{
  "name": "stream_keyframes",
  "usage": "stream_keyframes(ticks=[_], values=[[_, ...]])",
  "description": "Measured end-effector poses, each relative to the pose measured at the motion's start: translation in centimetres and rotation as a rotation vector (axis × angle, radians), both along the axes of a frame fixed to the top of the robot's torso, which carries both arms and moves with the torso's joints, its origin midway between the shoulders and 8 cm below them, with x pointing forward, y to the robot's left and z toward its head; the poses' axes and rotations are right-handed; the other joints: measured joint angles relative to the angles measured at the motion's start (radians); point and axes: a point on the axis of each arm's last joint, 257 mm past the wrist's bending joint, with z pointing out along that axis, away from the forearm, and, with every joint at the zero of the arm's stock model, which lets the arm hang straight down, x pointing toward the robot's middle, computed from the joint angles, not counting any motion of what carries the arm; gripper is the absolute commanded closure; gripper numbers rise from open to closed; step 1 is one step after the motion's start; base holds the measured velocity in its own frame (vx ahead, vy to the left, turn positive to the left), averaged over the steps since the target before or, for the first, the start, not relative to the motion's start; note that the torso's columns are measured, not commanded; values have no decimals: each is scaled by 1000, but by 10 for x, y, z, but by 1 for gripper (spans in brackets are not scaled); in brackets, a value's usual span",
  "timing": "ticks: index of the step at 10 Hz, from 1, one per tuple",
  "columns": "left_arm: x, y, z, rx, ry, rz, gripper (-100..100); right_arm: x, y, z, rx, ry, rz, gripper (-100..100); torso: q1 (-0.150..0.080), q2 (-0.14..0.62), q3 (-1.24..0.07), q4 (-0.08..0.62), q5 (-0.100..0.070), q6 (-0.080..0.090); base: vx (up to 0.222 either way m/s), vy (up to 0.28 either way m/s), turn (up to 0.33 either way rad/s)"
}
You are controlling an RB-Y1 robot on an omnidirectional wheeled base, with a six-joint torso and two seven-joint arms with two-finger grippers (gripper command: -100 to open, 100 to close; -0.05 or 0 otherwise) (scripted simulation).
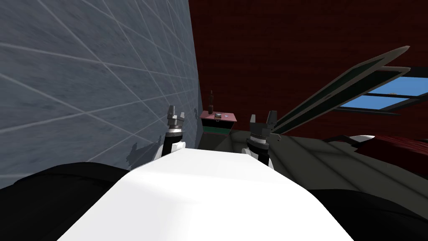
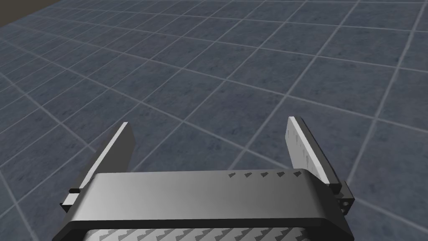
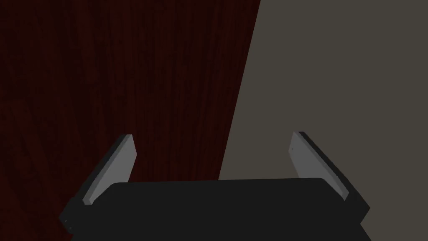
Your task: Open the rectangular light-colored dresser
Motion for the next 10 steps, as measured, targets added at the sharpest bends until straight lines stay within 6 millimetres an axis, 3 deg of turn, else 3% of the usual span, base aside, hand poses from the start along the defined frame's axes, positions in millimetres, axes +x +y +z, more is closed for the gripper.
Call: stream_keyframes(ticks=[2, 9, 10], values=[[0, 0, 0, 0, 0, 0, 0, 0, 0, 0, 0, 0, 0, 0, 0, 104, -209, 105, 0, 0, 0, 0, 0], [0, 0, 0, 0, 0, 0, 0, 0, 0, 0, 0, 0, 0, 0, 0, 618, -1234, 617, 0, 0, 0, 0, 0], [0, 0, 0, 0, 0, 0, -100, 0, 0, 0, 0, 0, 0, 0, 0, 691, -1382, 691, 0, 0, 26, -11, -14]])
